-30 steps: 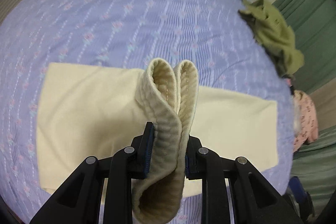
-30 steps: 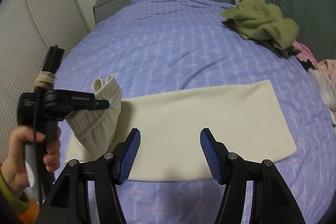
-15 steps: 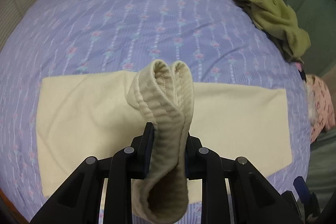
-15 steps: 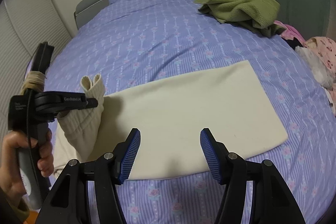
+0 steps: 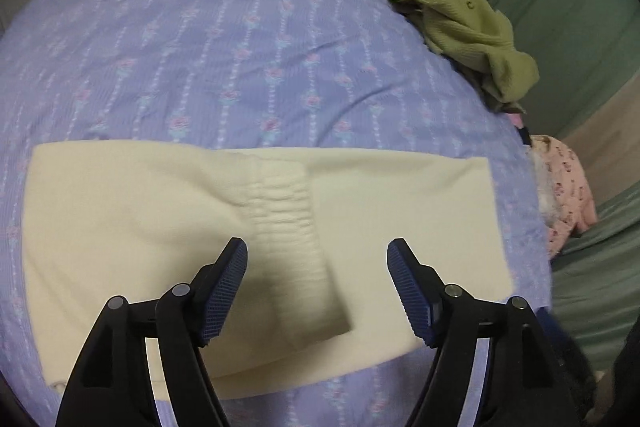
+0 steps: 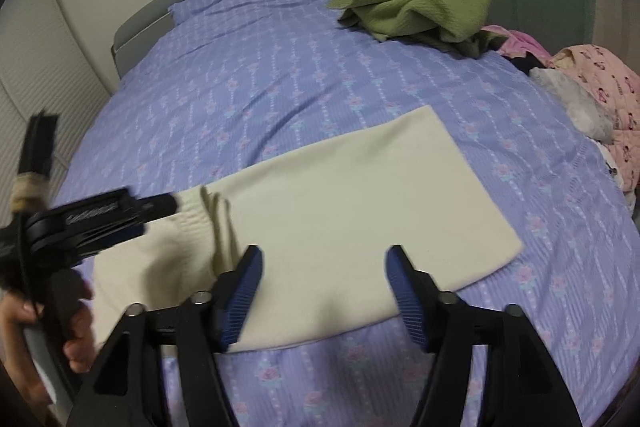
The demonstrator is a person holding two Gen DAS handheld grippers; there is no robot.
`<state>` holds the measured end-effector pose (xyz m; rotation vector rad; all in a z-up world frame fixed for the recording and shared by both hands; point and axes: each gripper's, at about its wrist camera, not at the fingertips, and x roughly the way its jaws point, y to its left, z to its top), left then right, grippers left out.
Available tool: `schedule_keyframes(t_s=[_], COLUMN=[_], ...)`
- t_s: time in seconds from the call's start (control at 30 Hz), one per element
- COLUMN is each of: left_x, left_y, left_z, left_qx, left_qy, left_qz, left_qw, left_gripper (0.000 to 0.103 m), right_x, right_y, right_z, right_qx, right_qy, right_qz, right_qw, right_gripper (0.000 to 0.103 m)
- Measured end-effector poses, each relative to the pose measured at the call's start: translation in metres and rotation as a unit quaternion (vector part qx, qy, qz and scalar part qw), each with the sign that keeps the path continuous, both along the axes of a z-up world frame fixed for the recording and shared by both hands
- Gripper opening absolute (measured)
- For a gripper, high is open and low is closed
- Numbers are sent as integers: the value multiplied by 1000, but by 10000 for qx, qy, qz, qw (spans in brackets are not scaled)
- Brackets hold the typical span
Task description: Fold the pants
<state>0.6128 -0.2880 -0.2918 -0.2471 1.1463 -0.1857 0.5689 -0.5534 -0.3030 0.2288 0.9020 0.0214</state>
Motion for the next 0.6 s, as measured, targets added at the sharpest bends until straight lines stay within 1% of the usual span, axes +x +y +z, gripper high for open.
schedule_keyframes(t_s=[0.03,0.07,0.1,0.13,0.17,0.2,0.27,0.3,0.33,0.37,0.4,0.43,0.47,0.5,0.53,0.6], left_x=[1,2,2,4,3,3,1,1,1,1,1,-1,-4,-7,-10,-15], left_y=[2,1,0,0,-3,-8,-23,-33,-40,-50,-54,-59,-65,-71,-79,-100], left_z=[-9,-24,-36,-47,-60,-67,-77,-80,-81,-79,-76,-69,-59,-51,-44,-40], left_qx=[64,164,197,230,314,416,876,1185,1358,1619,1775,1856,1744,1578,1376,951], left_qy=[68,220,356,501,612,592,494,473,455,434,396,269,88,-32,-110,-145], left_qz=[-53,-115,-161,-176,-179,-233,-460,-599,-697,-842,-873,-872,-878,-881,-910,-1110], left_qw=[9999,9996,9990,9983,9975,9971,9939,9900,9872,9823,9794,9784,9807,9835,9862,9891], left_gripper=[63,55,36,29,29,29,31,33,39,40,40,39,40,42,45,45], right_x=[-2,-3,-3,-4,-5,-6,-8,-9,-10,-11,-12,-13,-14,-16,-18,-19], right_y=[-7,-11,-17,-20,-28,-32,-46,-52,-59,-69,-77,-86,-95,-105,-118,-140], right_z=[-3,-4,-8,-11,-17,-21,-33,-38,-42,-48,-51,-55,-59,-62,-68,-80], right_qx=[-43,-66,-100,-123,-154,-170,-185,-171,-155,-117,-76,-26,38,144,292,652], right_qy=[-4,12,53,81,114,130,194,206,216,216,212,211,193,173,144,120], right_qz=[-60,-90,-146,-197,-279,-325,-463,-522,-585,-688,-769,-871,-964,-1042,-1180,-1400], right_qw=[10000,9999,9998,9997,9994,9992,9986,9983,9979,9973,9968,9960,9951,9943,9925,9879], right_gripper=[71,71,71,71,71,71,71,71,71,71,71,71,71,71,71,71])
